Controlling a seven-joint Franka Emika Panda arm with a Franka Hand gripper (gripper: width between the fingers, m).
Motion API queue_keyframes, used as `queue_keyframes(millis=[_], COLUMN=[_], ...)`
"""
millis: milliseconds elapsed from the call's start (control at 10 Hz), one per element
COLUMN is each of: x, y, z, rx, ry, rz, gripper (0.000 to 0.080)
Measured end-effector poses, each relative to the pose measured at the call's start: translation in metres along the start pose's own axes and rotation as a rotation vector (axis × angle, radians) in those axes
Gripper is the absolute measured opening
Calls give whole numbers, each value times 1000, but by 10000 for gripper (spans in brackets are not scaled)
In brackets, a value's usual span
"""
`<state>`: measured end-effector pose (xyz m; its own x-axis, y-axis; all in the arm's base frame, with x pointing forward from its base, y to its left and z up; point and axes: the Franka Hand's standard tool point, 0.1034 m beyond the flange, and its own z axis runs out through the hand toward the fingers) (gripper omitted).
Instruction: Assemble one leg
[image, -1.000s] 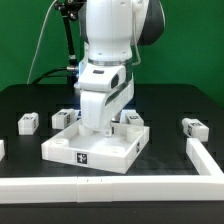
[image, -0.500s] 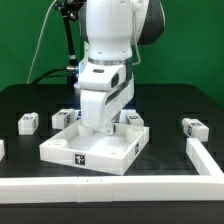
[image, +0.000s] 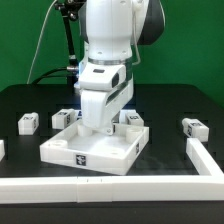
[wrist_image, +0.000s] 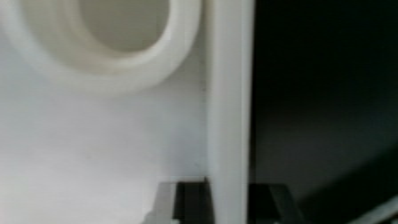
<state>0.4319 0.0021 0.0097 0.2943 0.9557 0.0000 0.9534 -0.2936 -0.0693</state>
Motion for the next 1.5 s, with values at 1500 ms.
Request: queue_keyframes(millis=[1500], x=[26], y=[49], z=[-2], rx=[-18], ry=[10], rz=[-257], gripper=[60])
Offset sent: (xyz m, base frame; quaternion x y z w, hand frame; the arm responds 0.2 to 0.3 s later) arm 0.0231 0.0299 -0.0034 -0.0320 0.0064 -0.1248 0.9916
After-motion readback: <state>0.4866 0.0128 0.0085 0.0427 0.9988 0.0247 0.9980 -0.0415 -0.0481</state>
